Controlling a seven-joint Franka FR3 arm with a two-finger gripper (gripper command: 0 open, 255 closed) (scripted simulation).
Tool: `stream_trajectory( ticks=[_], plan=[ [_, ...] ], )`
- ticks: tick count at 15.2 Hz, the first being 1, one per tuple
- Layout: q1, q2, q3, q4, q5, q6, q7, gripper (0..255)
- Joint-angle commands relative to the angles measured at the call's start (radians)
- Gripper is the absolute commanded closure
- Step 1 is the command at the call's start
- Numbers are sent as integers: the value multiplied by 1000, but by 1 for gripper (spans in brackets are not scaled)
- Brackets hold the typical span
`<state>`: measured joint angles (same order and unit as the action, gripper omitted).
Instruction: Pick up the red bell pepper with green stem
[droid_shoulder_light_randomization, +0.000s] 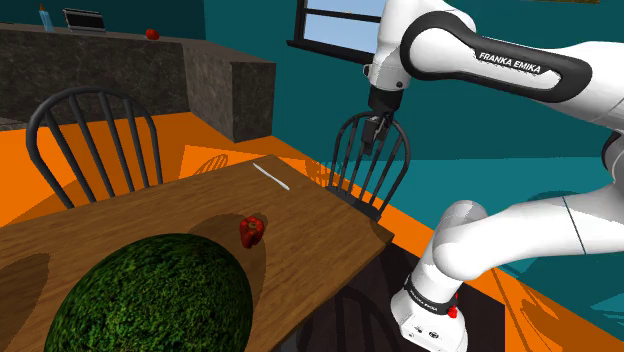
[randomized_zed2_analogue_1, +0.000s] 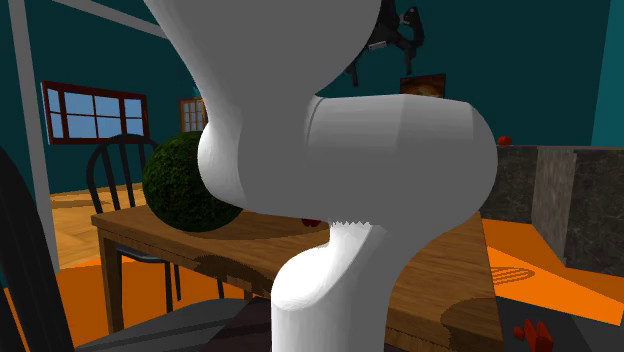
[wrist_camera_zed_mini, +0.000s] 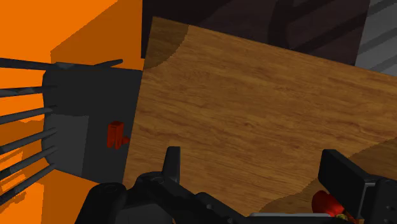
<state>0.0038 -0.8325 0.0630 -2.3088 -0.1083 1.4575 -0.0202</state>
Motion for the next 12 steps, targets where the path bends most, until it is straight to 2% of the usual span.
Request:
stream_trajectory(
  ticks=[1, 12],
  plan=[
    [0, 0, 0, 0, 0, 0, 0, 0],
    [16, 188, 132, -127, 103, 359, 215, 0]
  ],
)
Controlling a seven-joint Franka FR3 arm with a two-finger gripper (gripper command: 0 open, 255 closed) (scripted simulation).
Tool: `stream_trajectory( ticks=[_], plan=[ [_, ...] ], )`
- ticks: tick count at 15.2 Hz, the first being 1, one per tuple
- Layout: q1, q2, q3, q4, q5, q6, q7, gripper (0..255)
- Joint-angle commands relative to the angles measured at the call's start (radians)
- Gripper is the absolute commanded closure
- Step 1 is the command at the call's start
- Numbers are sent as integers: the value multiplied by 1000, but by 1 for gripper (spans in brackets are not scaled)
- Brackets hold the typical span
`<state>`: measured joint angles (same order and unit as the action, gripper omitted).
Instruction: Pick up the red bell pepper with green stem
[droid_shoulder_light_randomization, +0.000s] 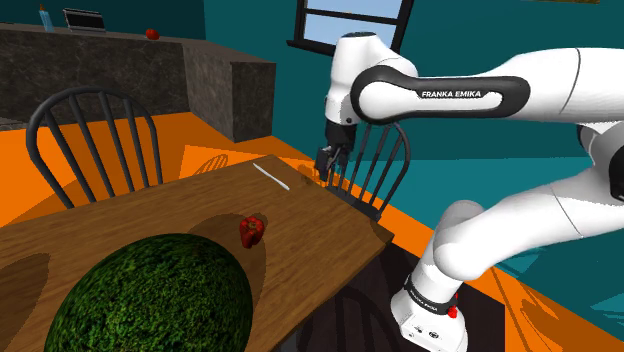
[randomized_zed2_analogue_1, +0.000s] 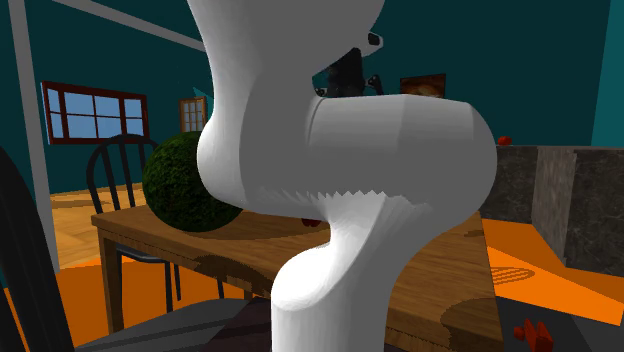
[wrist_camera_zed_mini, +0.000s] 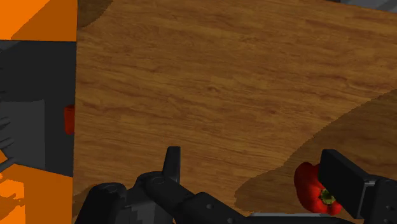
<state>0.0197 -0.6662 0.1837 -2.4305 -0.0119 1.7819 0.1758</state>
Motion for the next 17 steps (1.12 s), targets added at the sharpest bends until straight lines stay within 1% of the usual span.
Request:
stream_trajectory(
  ticks=[1, 6, 10, 13, 17],
  plan=[
    [1, 48, 24, -8, 12, 67, 38, 0],
    [-3, 196, 89, 2, 24, 229, 136, 0],
    [-13, 332, 139, 37, 8, 348, 222, 0],
    [-23, 443, 175, 79, -23, 428, 293, 0],
    [-31, 599, 212, 156, -94, 514, 401, 0]
  ],
)
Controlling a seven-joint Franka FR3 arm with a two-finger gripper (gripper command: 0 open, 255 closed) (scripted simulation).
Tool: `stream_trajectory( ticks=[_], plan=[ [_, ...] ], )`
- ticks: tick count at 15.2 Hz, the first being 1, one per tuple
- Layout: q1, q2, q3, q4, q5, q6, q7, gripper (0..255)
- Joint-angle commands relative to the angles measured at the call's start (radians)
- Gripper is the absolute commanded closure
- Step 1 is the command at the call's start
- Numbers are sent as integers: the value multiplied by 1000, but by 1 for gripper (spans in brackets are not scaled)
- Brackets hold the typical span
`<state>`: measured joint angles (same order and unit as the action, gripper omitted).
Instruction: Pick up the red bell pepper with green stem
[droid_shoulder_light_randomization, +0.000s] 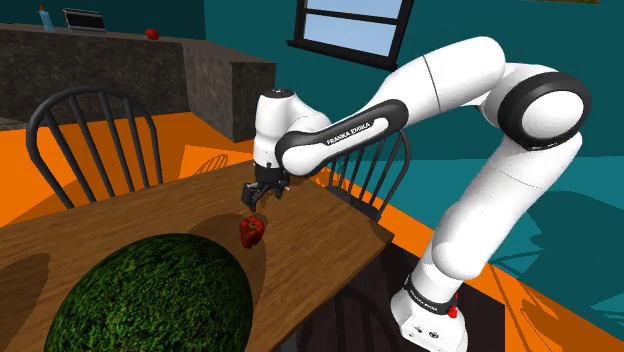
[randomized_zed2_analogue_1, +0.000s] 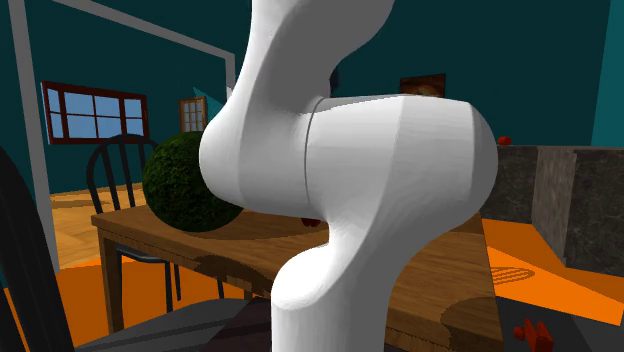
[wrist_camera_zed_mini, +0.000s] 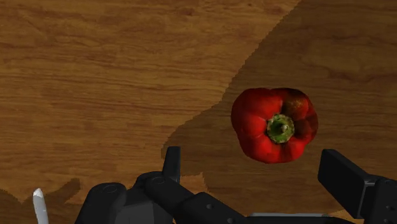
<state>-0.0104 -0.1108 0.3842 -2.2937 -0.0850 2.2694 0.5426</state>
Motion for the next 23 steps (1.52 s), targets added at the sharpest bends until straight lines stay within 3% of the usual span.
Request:
stream_trajectory(
  ticks=[1, 4, 13, 14, 23],
  plan=[
    [0, 84, 17, 42, -44, 45, 63, 0],
    [9, 187, 23, 107, -106, 82, 136, 0],
    [16, 254, 12, 75, -163, 172, 184, 0],
    [14, 250, 11, 71, -161, 173, 179, 255],
    [17, 254, 11, 75, -163, 172, 184, 255]
  ],
)
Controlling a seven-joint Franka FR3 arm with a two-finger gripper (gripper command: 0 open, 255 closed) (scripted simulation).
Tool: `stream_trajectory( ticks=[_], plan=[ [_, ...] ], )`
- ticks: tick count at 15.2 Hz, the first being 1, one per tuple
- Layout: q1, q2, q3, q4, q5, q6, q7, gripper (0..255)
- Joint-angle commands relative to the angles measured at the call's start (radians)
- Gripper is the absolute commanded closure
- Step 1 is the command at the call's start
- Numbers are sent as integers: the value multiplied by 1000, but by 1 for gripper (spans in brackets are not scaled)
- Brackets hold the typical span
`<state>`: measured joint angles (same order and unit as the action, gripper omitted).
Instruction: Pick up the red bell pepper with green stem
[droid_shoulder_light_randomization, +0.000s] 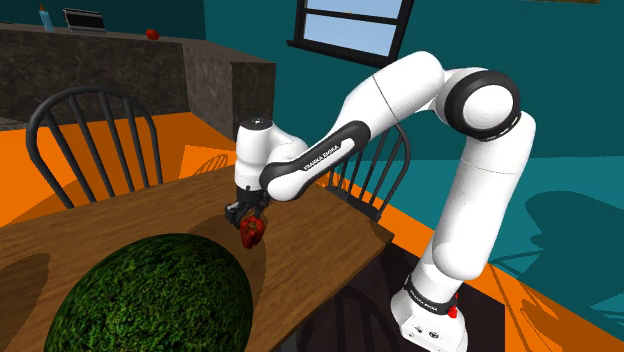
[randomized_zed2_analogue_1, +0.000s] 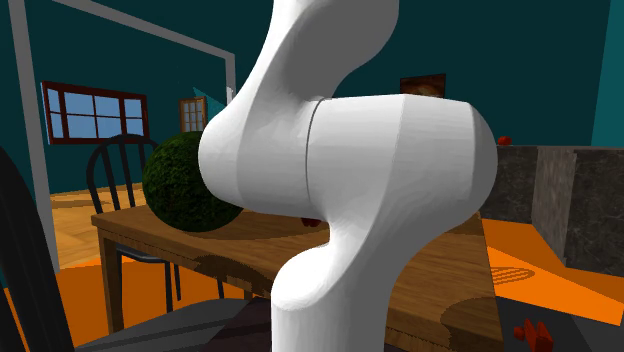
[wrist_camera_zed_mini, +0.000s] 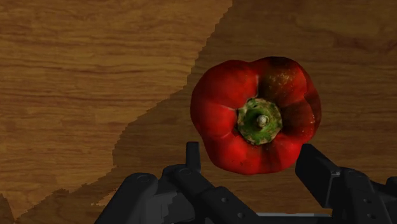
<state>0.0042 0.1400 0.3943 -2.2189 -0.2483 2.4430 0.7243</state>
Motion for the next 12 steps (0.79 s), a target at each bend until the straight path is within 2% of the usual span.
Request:
stream_trajectory(
  ticks=[1, 12],
  plan=[
    [1, -6, 3, 4, 8, -13, -5, 255],
    [-7, -98, 15, 58, 85, -146, -69, 255]
  ],
)
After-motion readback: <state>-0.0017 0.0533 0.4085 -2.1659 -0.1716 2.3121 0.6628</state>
